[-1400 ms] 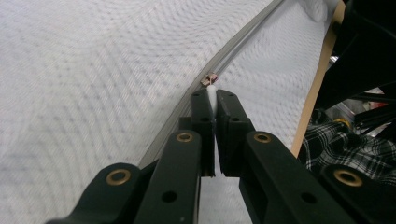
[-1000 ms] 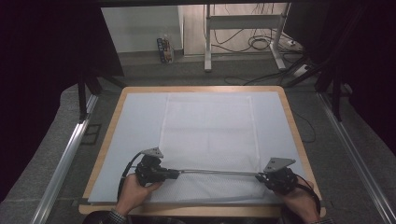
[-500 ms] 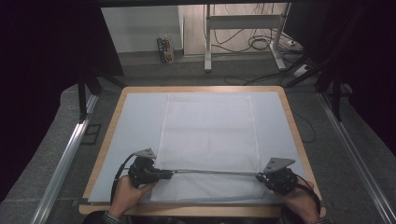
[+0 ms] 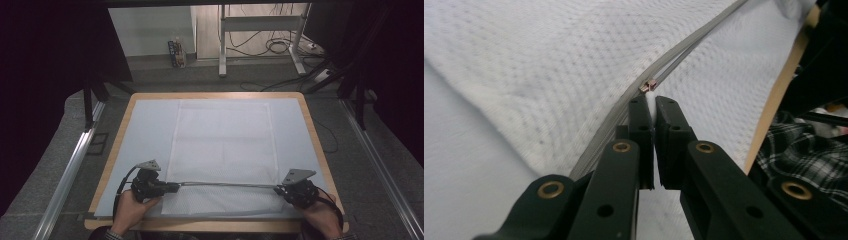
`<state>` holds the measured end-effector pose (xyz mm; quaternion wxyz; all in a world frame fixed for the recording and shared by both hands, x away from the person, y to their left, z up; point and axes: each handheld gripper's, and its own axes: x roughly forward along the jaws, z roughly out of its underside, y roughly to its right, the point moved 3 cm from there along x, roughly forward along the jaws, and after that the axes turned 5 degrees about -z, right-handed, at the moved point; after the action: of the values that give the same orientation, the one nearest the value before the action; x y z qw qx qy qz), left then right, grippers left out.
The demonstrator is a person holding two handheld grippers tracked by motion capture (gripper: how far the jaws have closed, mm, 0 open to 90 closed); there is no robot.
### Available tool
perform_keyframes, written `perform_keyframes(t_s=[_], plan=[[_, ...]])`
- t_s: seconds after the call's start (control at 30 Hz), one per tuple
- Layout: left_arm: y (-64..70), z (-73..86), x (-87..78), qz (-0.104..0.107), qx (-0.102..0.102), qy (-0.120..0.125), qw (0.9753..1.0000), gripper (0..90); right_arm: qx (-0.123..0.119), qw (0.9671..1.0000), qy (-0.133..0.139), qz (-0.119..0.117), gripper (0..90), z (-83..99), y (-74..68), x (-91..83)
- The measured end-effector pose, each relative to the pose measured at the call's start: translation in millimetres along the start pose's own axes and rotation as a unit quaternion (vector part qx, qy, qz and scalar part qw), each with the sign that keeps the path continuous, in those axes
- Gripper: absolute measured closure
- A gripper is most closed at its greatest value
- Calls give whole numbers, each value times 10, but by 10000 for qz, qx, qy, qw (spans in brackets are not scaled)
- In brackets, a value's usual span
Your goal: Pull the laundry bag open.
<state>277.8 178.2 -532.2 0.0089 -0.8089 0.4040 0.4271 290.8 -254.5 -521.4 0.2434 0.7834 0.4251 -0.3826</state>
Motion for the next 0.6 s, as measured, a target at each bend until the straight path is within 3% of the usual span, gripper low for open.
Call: perform_keyframes(t_s=[0.37, 0.6], plan=[[-92, 96, -81, -58, -192, 72, 9998, 874, 14, 10000, -9, 9, 846, 4, 7, -3], [-108, 128, -93, -135, -208, 31, 9997, 874, 24, 10000, 13, -14, 846, 4, 8, -4]])
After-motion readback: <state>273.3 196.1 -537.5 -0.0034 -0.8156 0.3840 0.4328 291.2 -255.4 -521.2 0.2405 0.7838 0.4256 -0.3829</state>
